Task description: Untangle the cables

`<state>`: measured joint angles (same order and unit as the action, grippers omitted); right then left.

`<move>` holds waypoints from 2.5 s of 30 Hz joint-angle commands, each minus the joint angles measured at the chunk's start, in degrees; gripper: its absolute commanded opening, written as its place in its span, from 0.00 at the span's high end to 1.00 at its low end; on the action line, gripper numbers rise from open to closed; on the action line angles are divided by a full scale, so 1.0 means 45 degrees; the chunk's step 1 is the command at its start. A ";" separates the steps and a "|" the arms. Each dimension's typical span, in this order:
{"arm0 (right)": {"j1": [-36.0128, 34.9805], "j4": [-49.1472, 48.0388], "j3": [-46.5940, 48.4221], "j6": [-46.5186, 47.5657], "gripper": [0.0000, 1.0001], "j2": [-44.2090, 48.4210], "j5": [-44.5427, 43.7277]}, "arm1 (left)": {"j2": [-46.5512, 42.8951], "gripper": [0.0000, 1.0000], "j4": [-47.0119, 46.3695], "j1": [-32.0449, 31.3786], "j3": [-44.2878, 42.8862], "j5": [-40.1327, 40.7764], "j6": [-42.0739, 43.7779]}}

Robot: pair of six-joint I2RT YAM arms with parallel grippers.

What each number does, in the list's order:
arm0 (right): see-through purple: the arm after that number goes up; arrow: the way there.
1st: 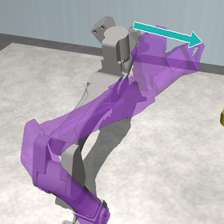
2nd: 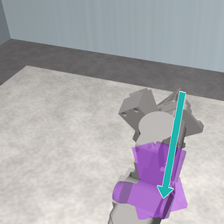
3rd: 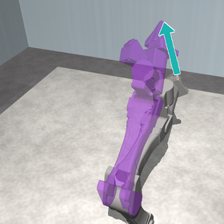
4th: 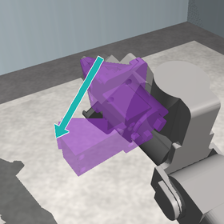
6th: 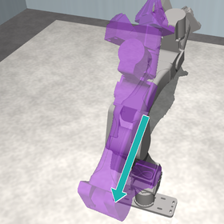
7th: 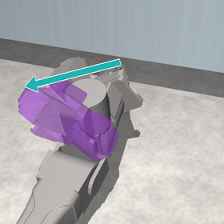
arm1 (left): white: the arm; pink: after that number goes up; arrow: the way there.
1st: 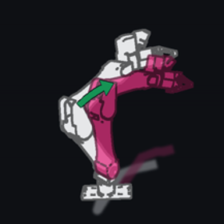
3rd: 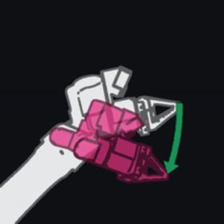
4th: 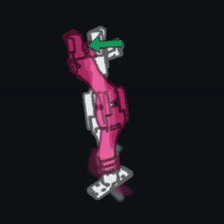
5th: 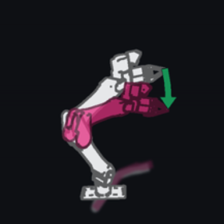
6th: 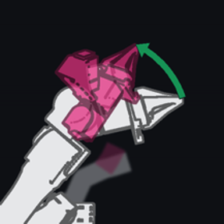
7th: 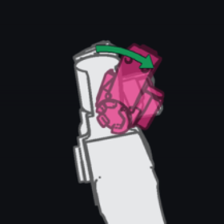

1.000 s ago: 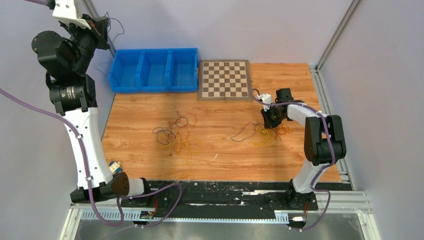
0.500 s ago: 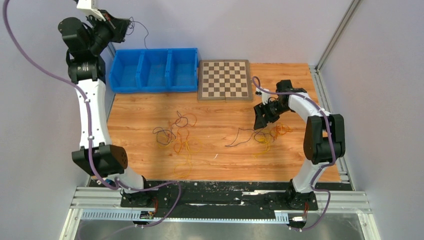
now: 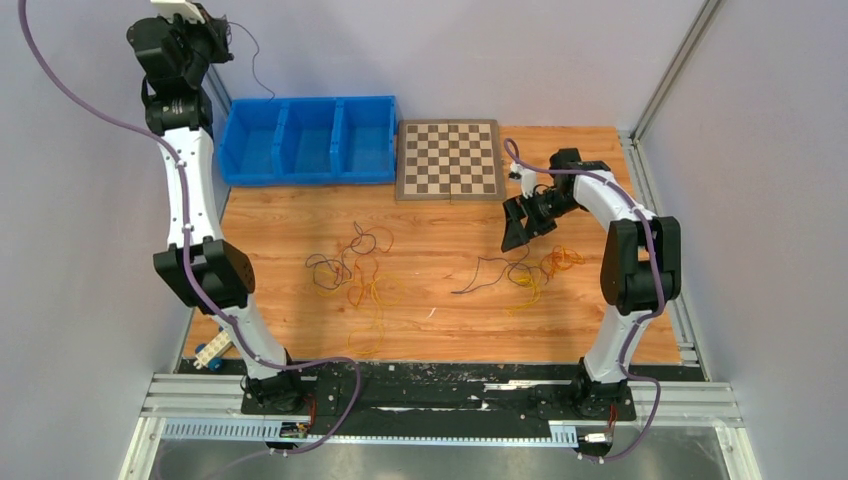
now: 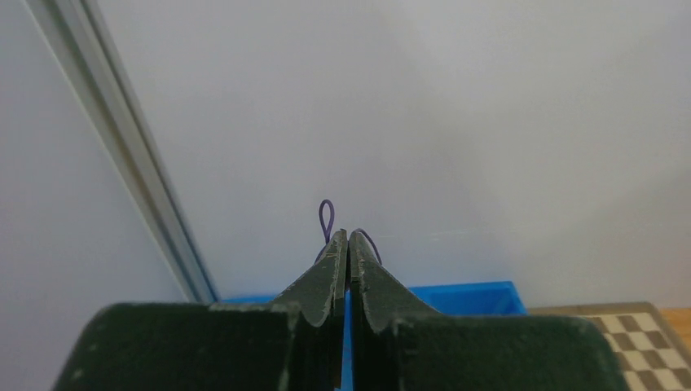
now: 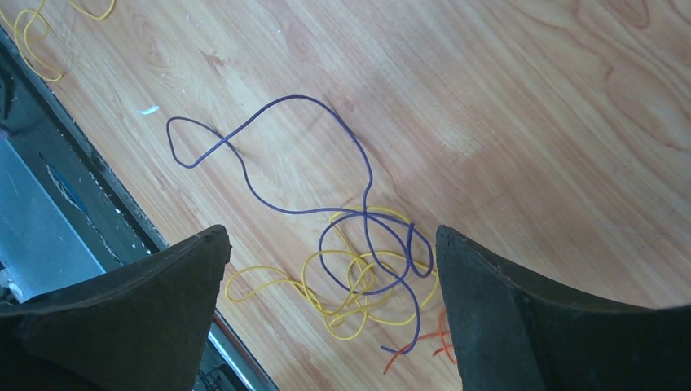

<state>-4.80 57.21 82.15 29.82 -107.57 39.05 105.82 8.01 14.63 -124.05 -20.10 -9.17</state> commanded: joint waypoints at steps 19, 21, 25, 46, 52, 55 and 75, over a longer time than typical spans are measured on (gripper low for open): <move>-0.0352 0.0247 0.0778 -0.0043 0.04 -0.1149 -0.1360 | 0.4509 0.96 -0.3875 0.0720 -0.3152 0.3525 0.3092; -0.0414 0.0267 0.0903 -0.0029 0.04 -0.1267 -0.1373 | 0.4548 0.95 -0.3673 0.0790 -0.2955 0.3184 0.2739; -0.0455 0.0326 0.1023 -0.0025 0.04 -0.1354 -0.1339 | 0.4319 0.90 -0.3530 0.0839 -0.1842 0.2406 0.2458; -0.0438 0.0172 -0.0129 0.0508 0.09 0.0226 -0.0387 | 0.0131 0.02 0.3905 0.1143 0.1168 -0.4520 0.2432; -0.0428 -0.0162 -0.0904 0.0478 0.10 0.0832 -0.0126 | -0.1943 0.00 0.8358 0.0786 0.4659 -0.7193 0.5500; -0.0427 -0.0216 -0.1185 0.0505 0.11 0.1053 -0.0063 | -0.2942 0.00 1.0530 0.0108 0.6137 -0.6797 0.8119; -0.1129 -0.0976 -0.1336 -0.0427 0.13 0.1065 0.0720 | -0.3144 0.14 1.1108 -0.2132 1.2660 -0.2158 1.4049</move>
<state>-9.74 55.72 76.12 28.56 -104.40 40.14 92.03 59.79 6.44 -69.36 -31.81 51.62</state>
